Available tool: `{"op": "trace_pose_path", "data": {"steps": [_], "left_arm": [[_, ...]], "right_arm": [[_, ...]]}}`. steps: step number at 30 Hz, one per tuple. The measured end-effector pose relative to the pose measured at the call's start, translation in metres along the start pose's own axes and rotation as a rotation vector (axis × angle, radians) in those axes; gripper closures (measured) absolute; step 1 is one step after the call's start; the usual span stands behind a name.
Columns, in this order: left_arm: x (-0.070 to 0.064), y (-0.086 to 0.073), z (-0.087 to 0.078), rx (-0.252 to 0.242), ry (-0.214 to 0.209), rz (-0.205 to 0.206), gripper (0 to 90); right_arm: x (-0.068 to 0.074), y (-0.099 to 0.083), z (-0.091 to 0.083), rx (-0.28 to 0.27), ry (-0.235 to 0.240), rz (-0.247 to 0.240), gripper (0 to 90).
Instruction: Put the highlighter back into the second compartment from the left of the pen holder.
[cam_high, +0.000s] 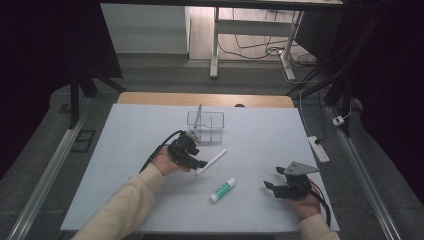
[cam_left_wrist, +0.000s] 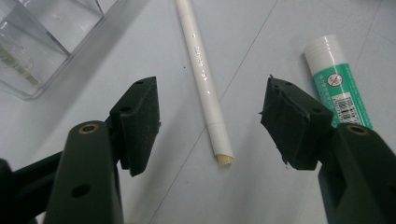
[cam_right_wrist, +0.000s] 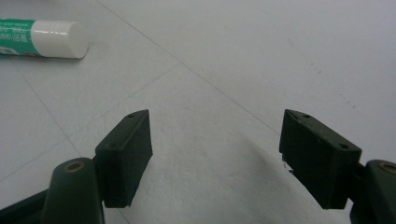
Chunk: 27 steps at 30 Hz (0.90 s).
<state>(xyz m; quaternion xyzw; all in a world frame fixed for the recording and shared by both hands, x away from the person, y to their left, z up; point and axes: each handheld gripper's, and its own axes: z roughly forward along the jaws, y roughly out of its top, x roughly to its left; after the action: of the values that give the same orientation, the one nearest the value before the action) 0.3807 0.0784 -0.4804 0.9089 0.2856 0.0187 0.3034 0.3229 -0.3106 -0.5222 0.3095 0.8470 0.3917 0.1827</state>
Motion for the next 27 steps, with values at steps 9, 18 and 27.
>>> {"op": "trace_pose_path", "data": {"steps": [9,18,27], "left_arm": [[-0.003,0.003,0.012,0.039,0.000,0.012,37.3],[-0.006,0.005,0.021,0.085,0.010,0.021,39.6],[-0.006,0.004,0.029,0.115,0.016,0.006,45.9]], "right_arm": [[0.000,0.000,0.001,0.005,-0.004,0.004,24.8],[0.000,0.000,0.001,0.007,-0.006,0.001,24.8],[0.000,0.000,0.001,0.012,-0.004,-0.002,24.8]]}}
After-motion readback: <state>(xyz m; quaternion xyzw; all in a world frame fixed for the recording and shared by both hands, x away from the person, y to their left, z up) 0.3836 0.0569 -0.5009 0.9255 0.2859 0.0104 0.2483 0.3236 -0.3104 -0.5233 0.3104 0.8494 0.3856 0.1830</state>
